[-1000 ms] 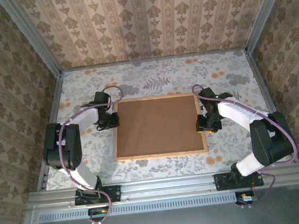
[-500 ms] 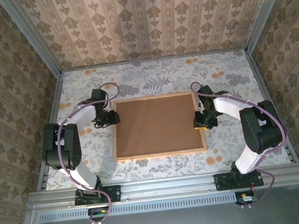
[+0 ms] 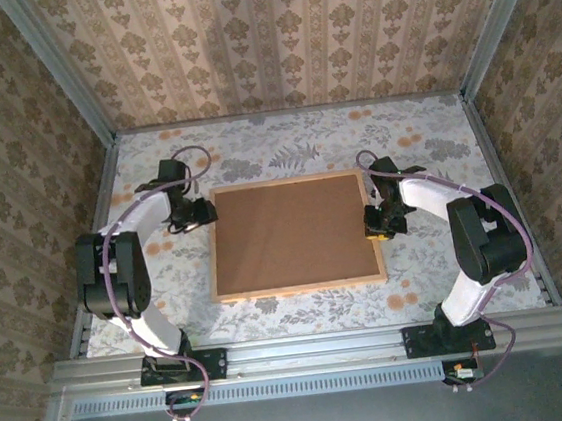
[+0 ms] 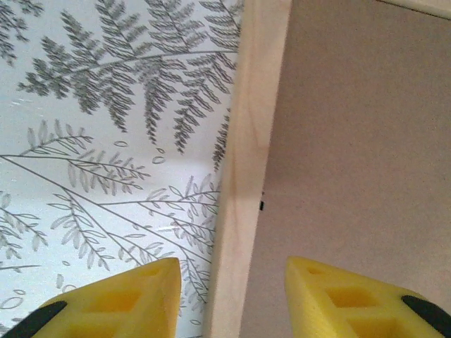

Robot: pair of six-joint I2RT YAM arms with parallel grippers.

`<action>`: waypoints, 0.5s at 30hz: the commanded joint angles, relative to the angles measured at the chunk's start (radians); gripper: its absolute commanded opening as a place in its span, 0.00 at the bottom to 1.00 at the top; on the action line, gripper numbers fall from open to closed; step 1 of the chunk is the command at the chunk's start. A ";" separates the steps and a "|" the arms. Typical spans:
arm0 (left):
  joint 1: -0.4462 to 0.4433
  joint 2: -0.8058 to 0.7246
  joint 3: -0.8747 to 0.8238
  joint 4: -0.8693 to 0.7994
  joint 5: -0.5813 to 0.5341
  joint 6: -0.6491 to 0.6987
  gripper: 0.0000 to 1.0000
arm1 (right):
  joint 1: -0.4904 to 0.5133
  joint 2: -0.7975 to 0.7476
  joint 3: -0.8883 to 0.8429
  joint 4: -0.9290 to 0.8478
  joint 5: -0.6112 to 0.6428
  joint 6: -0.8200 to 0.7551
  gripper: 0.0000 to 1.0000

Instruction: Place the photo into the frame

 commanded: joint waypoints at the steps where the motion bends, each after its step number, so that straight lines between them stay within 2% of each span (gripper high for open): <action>1: 0.007 0.049 0.039 -0.036 -0.049 0.012 0.41 | 0.001 0.039 0.006 -0.011 0.063 0.005 0.13; 7: 0.006 0.121 0.076 0.009 -0.001 -0.005 0.31 | 0.001 0.042 0.010 -0.012 0.060 -0.004 0.13; 15: -0.003 0.145 0.085 0.004 0.013 0.008 0.30 | 0.000 0.044 0.012 -0.008 0.053 -0.006 0.13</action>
